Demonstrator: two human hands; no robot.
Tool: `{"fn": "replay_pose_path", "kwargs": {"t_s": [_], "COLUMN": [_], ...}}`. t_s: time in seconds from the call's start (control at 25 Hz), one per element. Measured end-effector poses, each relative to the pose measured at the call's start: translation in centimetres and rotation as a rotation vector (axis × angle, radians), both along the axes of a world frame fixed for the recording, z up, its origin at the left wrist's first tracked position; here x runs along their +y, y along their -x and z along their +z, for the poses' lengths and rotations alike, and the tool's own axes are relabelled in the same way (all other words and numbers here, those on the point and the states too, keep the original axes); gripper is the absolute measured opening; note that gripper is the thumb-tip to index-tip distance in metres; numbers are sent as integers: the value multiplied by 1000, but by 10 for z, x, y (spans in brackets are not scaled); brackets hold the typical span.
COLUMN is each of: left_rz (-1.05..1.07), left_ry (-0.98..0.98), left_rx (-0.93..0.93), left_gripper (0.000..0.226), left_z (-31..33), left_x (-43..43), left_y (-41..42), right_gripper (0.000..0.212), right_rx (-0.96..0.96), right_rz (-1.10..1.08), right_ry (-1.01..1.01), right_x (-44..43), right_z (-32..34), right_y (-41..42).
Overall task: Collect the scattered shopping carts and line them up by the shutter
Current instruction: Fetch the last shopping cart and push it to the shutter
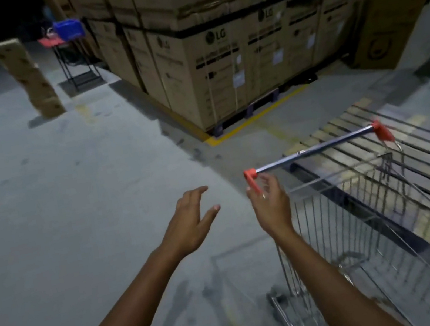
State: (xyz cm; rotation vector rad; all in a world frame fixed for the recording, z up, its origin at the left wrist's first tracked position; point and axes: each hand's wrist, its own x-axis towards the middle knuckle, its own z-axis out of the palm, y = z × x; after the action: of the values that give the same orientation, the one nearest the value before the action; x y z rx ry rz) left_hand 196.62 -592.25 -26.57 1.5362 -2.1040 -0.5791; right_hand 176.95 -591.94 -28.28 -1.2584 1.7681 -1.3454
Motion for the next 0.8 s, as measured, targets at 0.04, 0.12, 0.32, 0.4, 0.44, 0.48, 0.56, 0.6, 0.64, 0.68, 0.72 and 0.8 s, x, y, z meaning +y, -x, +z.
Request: {"fn": "replay_pose_path", "kwargs": {"t_s": [0.04, 0.12, 0.32, 0.4, 0.44, 0.48, 0.56, 0.6, 0.64, 0.68, 0.72, 0.8], "left_rz": [-30, -98, -452, -627, -717, -799, -982, -1063, -1122, -1179, -1224, -1286], "left_ry": [25, 81, 81, 26, -10, -55, -139, -166, -190, -205, -209, -221], "left_rx": [-4, -6, 1, -15, -39, -62, -46, 2, 43, 76, 94, 130], "left_gripper": [57, 53, 47, 49, 50, 52, 50, 46, 43, 42, 43, 44], "left_z": [7, 17, 6, -10, -21, -30, -48, -56, -63, -68, -72, -75], "left_x": [-34, -90, -200, -235, -249, -260, -275, -281, -285, -288, -290, -285], "left_y": [6, 20, 76, 104, 117, 128, 145, 152, 158, 166, 173, 185], "right_gripper": [39, 48, 62, 54, 52, 51, 46, 41, 37, 33, 30, 36], "right_rx": [35, 111, 338, 391, 404, 407, 371, 369, 389, 416, 442, 433], "right_rz": [-20, -77, -209, -266, -298, -334, -411, -431, -441, -461, -471, -531], "right_ry": [-35, -141, -342, -440, -495, -533, -602, -617, -619, -612, -598, -573], "right_x": [-27, -70, -134, -151, -158, -164, -168, -167, -165, -162, -157, -145], "right_z": [-7, -22, -45, -49, -47, -44, -38, -35, -32, -32, -35, -41], "right_y": [0, 0, -5, -10, -12, -13, -18, -21, -26, -31, -38, -56]}}
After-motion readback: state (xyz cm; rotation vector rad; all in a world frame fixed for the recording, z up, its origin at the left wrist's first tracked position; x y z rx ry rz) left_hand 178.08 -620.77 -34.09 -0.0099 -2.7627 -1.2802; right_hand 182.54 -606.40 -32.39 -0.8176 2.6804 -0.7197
